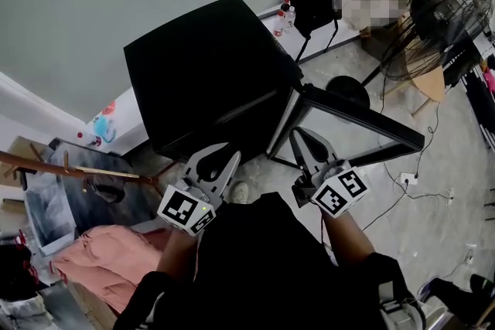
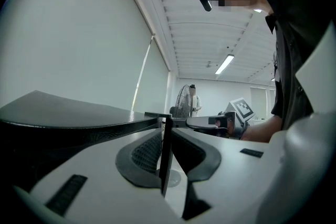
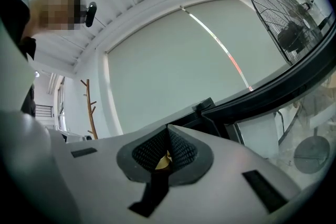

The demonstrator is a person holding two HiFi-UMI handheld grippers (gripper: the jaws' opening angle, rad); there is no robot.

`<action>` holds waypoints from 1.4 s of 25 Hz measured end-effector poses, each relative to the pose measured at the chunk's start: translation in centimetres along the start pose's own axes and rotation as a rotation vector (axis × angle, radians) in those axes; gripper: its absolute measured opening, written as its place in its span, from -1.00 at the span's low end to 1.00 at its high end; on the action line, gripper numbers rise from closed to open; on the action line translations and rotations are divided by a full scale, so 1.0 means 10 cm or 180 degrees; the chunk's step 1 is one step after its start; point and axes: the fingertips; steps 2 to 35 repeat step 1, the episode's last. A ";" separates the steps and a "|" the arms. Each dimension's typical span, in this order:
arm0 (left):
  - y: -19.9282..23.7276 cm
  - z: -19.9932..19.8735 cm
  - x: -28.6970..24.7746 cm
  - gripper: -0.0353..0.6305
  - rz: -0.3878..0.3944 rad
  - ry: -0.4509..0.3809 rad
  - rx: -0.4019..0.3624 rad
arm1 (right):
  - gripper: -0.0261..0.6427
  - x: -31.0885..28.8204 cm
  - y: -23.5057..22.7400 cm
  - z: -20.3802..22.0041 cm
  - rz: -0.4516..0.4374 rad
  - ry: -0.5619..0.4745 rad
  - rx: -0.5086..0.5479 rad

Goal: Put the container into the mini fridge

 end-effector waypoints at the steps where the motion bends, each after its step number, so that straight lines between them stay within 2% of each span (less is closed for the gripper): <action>1: 0.00 0.01 0.00 -0.69 -0.0001 0.0000 -0.0003 | -0.82 0.00 0.00 0.01 -0.0002 0.0008 0.0015; 35: 0.00 0.01 0.00 -0.69 -0.0001 0.0000 -0.0003 | -0.82 0.00 0.00 0.01 -0.0002 0.0008 0.0015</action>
Point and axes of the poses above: the fingertips, and each gripper's own axes: x backward along the fingers, y to its left, z out of its underside, and after that the axes turned 15 degrees about -z, right-handed
